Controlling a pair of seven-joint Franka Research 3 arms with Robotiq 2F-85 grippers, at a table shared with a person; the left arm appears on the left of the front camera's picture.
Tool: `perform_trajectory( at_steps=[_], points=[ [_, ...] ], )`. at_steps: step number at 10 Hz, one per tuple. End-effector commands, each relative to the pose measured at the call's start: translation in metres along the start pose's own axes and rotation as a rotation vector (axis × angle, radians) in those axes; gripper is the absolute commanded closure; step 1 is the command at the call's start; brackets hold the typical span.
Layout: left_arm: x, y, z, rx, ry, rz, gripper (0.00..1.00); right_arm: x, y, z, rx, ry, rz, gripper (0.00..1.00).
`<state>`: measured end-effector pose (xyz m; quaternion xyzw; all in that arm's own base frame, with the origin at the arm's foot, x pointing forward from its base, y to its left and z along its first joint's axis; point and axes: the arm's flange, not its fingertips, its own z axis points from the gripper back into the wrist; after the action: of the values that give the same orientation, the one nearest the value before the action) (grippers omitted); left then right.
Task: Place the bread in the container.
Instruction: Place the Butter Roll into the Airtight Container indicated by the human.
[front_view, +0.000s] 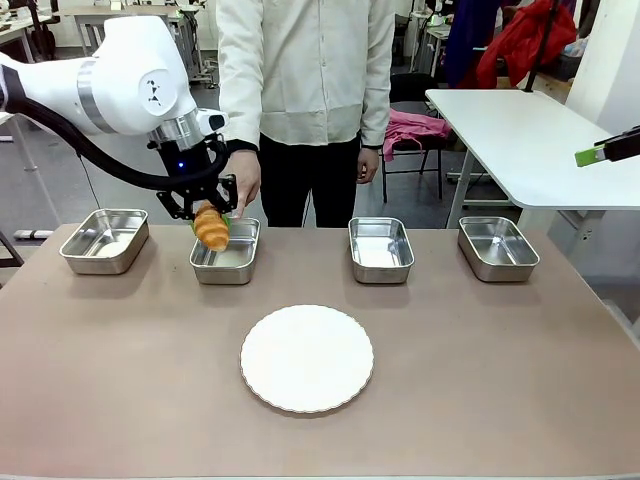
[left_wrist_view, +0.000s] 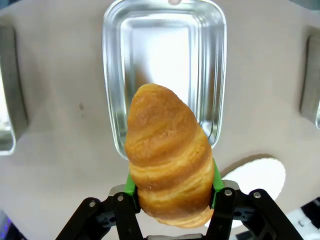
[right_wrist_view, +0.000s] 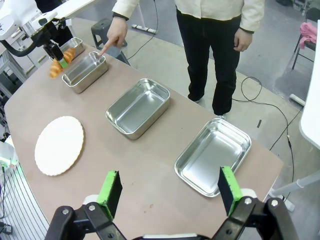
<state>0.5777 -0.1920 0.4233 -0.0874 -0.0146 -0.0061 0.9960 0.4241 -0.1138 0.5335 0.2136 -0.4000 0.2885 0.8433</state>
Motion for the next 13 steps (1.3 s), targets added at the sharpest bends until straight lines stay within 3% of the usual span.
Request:
perform_trajectory(
  at_steps=[1, 5, 10, 11, 12, 13],
  points=[
    [0.025, 0.016, -0.009, -0.04, 0.026, -0.118, 0.41, 0.001, 0.0, 0.0, 0.009, -0.028, 0.0, 0.0],
    [0.047, 0.015, -0.022, -0.044, 0.042, -0.233, 0.41, 0.001, 0.0, 0.0, 0.009, -0.028, 0.0, 0.0],
    [0.054, 0.004, -0.038, -0.015, -0.037, -0.296, 0.41, 0.001, 0.0, 0.0, 0.009, -0.028, 0.0, 0.0],
    [0.052, 0.005, -0.04, 0.037, -0.048, -0.282, 0.14, 0.001, 0.0, 0.0, 0.009, -0.028, 0.0, 0.0],
    [0.052, 0.004, -0.038, 0.018, -0.064, -0.295, 0.0, 0.001, 0.0, 0.0, 0.009, -0.028, 0.0, 0.0],
    [0.051, 0.004, -0.038, 0.007, -0.053, -0.306, 0.0, 0.001, 0.0, 0.0, 0.009, -0.028, 0.0, 0.0]
  ],
)
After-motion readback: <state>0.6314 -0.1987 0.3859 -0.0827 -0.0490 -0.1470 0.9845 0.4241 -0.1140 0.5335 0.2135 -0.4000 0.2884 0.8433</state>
